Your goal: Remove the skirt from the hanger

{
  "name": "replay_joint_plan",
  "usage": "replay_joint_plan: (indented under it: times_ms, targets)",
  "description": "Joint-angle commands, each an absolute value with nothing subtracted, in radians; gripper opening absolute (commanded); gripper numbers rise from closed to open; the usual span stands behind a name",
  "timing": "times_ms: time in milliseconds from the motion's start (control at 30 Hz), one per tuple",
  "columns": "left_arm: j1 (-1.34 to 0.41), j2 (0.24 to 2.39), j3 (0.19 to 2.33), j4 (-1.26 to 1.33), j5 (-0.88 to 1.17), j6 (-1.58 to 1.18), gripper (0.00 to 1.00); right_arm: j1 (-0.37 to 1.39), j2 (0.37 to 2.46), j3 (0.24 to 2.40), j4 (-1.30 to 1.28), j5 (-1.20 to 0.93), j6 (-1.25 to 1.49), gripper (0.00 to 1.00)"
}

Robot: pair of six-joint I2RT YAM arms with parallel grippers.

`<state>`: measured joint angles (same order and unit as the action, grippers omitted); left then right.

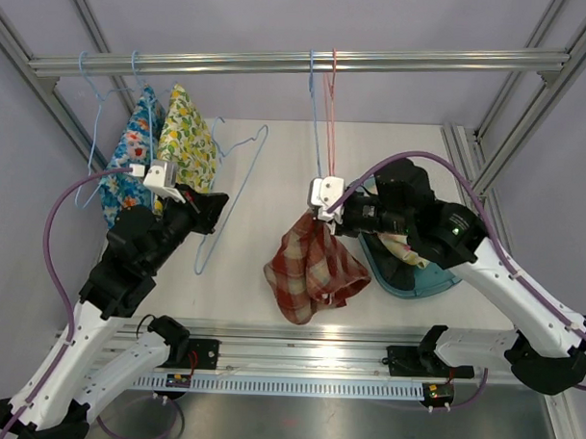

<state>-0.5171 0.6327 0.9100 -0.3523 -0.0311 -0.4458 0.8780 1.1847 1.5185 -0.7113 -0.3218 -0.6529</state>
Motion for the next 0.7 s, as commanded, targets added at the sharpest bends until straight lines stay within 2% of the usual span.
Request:
replay_joint_plan:
  times_ms: [0,167,400,467,500,567,600,633,667]
  targets:
    - [-0.518,0.647,0.985,-0.301,-0.006,-0.463,0.00,0.873,1.195,1.431,-0.607,-0.359,-0.742,0.00]
    - [-0.518,0.670,1.015,-0.281,-0.005,-0.471,0.00,0.873,1.212,1.295,-0.614,-0.348,-0.807,0.00]
    - [-0.518,0.739,1.069,-0.264,0.034,-0.477,0.00,0.870,1.241,1.210,-0.626,-0.308,-0.798,0.00]
    - [-0.520,0.767,1.084,-0.256,0.032,-0.479,0.00,0.864,1.235,1.206,-0.643,-0.322,-0.781,0.06]
    - [-0.522,0.773,1.095,-0.250,0.032,-0.479,0.00,0.853,1.227,1.206,-0.650,-0.345,-0.775,0.11]
    - [-0.526,0.801,1.111,-0.235,0.025,-0.477,0.00,0.841,1.213,1.213,-0.689,-0.368,-0.770,0.40]
    - [-0.532,0.813,1.126,-0.229,0.020,-0.476,0.00,0.830,1.210,1.215,-0.705,-0.379,-0.770,0.57]
    - [-0.535,0.821,1.134,-0.227,0.006,-0.471,0.00,0.824,1.203,1.215,-0.712,-0.383,-0.764,0.82]
    - [-0.538,0.845,1.143,-0.227,0.003,-0.468,0.00,0.818,1.197,1.216,-0.718,-0.391,-0.762,0.87]
